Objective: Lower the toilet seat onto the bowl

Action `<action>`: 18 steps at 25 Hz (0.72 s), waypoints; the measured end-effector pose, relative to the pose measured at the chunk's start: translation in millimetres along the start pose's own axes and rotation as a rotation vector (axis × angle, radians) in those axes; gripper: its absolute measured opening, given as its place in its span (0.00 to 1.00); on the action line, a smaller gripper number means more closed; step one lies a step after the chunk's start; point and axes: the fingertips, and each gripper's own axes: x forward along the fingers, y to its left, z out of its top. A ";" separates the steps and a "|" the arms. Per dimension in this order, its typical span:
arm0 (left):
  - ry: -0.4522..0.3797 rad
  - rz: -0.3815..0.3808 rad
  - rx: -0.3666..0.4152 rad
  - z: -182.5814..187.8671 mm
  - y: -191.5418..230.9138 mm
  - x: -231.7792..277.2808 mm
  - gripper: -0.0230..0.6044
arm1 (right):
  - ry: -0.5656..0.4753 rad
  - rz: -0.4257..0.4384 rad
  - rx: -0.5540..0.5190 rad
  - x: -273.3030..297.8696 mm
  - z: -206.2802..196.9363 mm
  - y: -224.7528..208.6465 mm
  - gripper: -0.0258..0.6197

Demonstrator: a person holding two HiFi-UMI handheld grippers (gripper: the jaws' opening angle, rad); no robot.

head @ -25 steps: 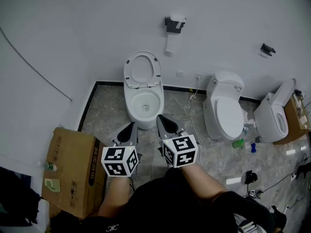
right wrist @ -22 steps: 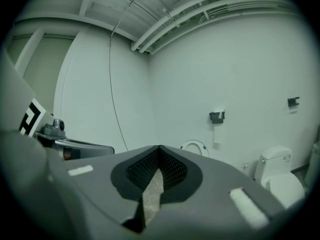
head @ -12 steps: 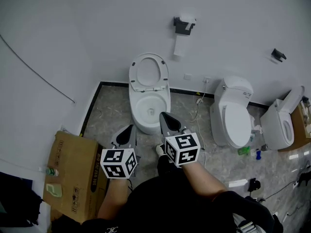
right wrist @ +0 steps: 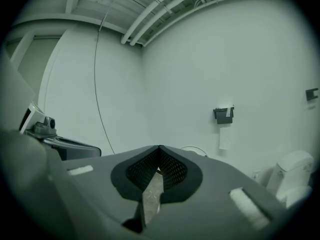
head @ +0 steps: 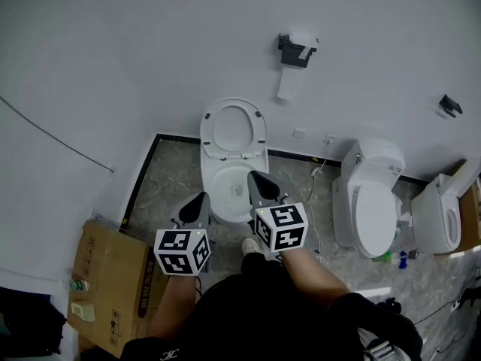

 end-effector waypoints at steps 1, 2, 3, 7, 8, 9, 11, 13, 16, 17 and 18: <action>0.003 0.002 0.001 6.6 3.2 13.2 0.05 | 0.003 0.000 0.003 12.3 3.8 -10.2 0.05; 0.006 0.006 0.002 12.7 6.9 25.7 0.05 | 0.008 0.000 0.006 24.3 7.1 -19.7 0.05; 0.009 0.010 0.002 17.7 10.8 37.9 0.05 | 0.014 0.001 0.007 35.9 9.3 -28.4 0.05; 0.025 0.026 -0.021 29.5 25.4 86.1 0.05 | 0.042 0.023 -0.013 80.0 13.8 -58.4 0.05; 0.031 0.028 -0.026 31.2 28.4 98.2 0.05 | 0.047 0.034 -0.025 91.0 14.8 -65.0 0.05; 0.036 0.031 -0.030 33.1 31.3 110.2 0.05 | 0.051 0.046 -0.039 102.3 15.8 -71.5 0.05; 0.044 0.040 -0.036 37.3 36.6 132.9 0.05 | 0.068 0.068 -0.079 125.7 16.5 -84.9 0.05; 0.052 0.053 -0.041 40.8 41.7 152.2 0.05 | 0.093 0.086 -0.132 150.0 14.8 -98.5 0.05; 0.070 0.075 -0.048 44.3 51.6 175.6 0.05 | 0.127 0.094 -0.226 190.0 9.2 -122.1 0.05; 0.077 0.084 -0.053 44.4 55.5 180.9 0.05 | 0.138 0.088 -0.264 203.1 7.0 -130.6 0.05; 0.084 0.092 -0.059 43.6 59.6 185.1 0.05 | 0.151 0.079 -0.308 215.9 4.7 -139.3 0.05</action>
